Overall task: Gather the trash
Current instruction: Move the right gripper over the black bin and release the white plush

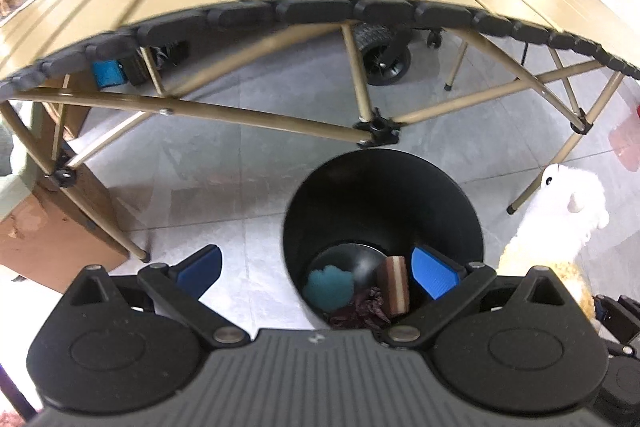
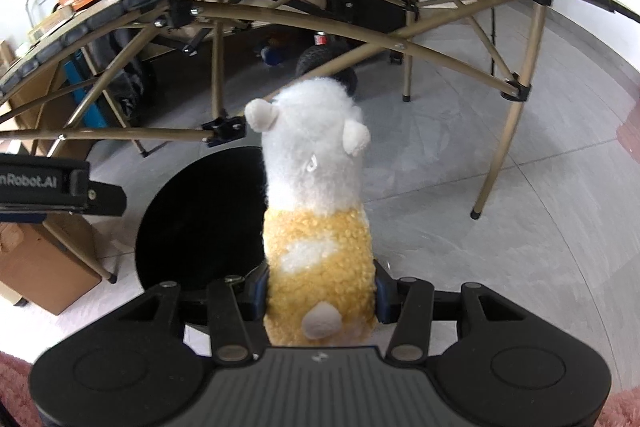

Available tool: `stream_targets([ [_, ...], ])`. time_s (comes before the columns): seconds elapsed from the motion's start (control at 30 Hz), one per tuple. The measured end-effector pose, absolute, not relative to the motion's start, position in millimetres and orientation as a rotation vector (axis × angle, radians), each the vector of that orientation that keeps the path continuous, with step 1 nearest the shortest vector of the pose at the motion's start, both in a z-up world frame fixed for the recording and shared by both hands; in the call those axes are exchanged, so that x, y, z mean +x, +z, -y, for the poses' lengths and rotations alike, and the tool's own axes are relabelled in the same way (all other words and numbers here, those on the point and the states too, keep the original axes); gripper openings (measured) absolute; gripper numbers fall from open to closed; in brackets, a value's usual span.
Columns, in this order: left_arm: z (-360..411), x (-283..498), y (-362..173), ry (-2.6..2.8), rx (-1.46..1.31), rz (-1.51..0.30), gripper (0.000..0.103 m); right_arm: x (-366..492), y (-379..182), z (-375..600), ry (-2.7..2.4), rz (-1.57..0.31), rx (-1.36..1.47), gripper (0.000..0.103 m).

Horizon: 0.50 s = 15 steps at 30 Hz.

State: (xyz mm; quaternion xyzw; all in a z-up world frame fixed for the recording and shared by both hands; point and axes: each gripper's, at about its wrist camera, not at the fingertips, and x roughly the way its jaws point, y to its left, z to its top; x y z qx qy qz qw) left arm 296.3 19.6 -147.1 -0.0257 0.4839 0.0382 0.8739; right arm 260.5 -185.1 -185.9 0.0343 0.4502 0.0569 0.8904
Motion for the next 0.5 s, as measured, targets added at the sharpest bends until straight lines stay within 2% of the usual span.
stream_targets([
  [0.5,-81,276,-128,0.198,-0.062,-0.983,0.103,275,-185,135,0.253,-0.953,0.008,0.047],
])
